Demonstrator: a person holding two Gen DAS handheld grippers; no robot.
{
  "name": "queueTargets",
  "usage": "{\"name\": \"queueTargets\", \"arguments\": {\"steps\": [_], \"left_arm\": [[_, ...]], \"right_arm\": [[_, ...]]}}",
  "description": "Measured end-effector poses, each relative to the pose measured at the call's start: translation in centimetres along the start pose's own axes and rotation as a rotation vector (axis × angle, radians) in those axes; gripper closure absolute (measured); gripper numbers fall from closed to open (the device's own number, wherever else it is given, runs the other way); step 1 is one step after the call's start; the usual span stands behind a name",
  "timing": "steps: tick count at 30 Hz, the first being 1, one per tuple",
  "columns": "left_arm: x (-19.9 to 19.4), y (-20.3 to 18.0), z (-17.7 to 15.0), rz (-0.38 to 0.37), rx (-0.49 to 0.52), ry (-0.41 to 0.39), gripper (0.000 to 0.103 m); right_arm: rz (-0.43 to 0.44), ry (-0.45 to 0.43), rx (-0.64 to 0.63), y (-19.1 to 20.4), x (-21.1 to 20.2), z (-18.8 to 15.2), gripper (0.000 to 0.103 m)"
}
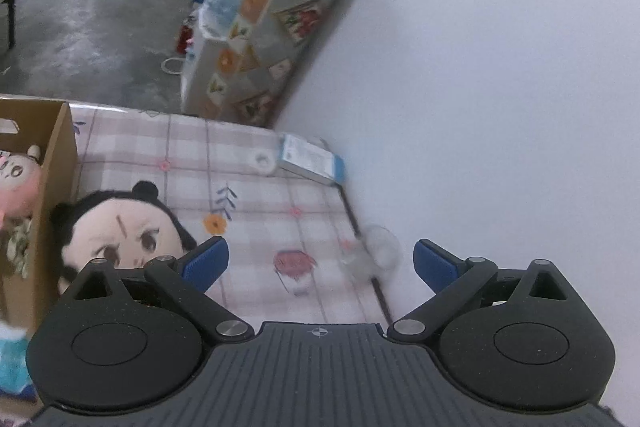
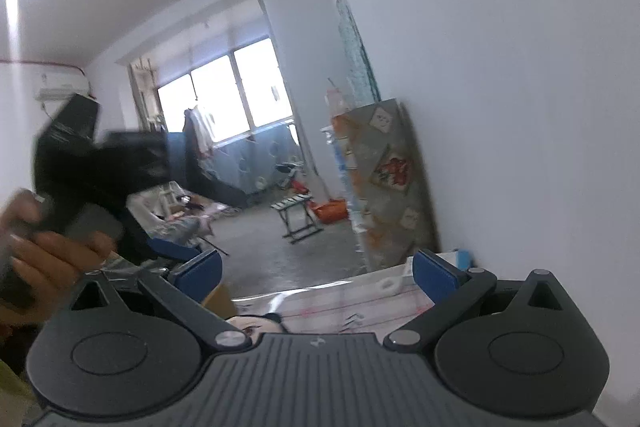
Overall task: Organize soft objects
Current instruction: 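Move both grippers away from the box back over the bed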
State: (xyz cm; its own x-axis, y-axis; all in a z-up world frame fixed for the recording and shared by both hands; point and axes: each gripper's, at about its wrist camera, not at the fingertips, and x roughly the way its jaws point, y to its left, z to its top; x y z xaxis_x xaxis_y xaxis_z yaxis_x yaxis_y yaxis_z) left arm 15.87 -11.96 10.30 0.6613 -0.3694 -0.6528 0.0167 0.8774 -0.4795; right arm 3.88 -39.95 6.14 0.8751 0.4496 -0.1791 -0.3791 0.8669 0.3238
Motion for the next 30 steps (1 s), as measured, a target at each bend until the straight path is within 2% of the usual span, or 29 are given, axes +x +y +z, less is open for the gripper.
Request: {"name": "queueTargets", "arguments": {"steps": [2, 6, 10, 13, 16, 18, 20, 24, 28, 30], "left_arm": [[2.8, 0.5, 1.1, 0.032, -0.017, 0.01, 0.003], [9.3, 2.2, 3.2, 0.156, -0.013, 0.022, 0.005], [16.0, 4.5, 4.7, 0.207, -0.04, 0.132, 0.008], [18.9, 6.5, 5.0, 0.231, -0.085, 0.207, 0.008], [19.0, 7.7, 4.8, 0.263, -0.074, 0.261, 0.008], [17.9, 8.6, 4.9, 0.272, -0.083, 0.295, 0.008], [16.2, 9.0, 5.2, 0.292, -0.08, 0.298, 0.008], [11.2, 8.9, 5.7, 0.358, -0.056, 0.247, 0.008], [7.4, 6.6, 6.8, 0.358, -0.016, 0.174, 0.008], [6.1, 5.1, 7.9, 0.332, -0.004, 0.131, 0.008]], "right_arm": [[-0.009, 0.023, -0.009, -0.7, 1.5, 0.7, 0.039], [-0.044, 0.074, -0.02, -2.1, 5.5, 1.1, 0.039], [-0.089, 0.128, -0.007, -4.4, 10.2, 1.5, 0.039], [-0.116, 0.153, 0.026, -5.9, 13.3, 1.4, 0.039], [-0.105, 0.156, 0.062, -6.6, 14.3, 1.1, 0.039], [-0.084, 0.149, 0.074, -6.7, 14.4, 1.0, 0.039], [-0.065, 0.141, 0.077, -6.5, 14.2, 0.9, 0.039], [-0.051, 0.131, 0.055, -5.9, 13.6, 1.1, 0.039], [-0.069, 0.102, 0.049, -5.4, 13.2, 2.9, 0.039], [-0.062, 0.083, 0.044, -5.0, 12.8, 4.1, 0.039]]}}
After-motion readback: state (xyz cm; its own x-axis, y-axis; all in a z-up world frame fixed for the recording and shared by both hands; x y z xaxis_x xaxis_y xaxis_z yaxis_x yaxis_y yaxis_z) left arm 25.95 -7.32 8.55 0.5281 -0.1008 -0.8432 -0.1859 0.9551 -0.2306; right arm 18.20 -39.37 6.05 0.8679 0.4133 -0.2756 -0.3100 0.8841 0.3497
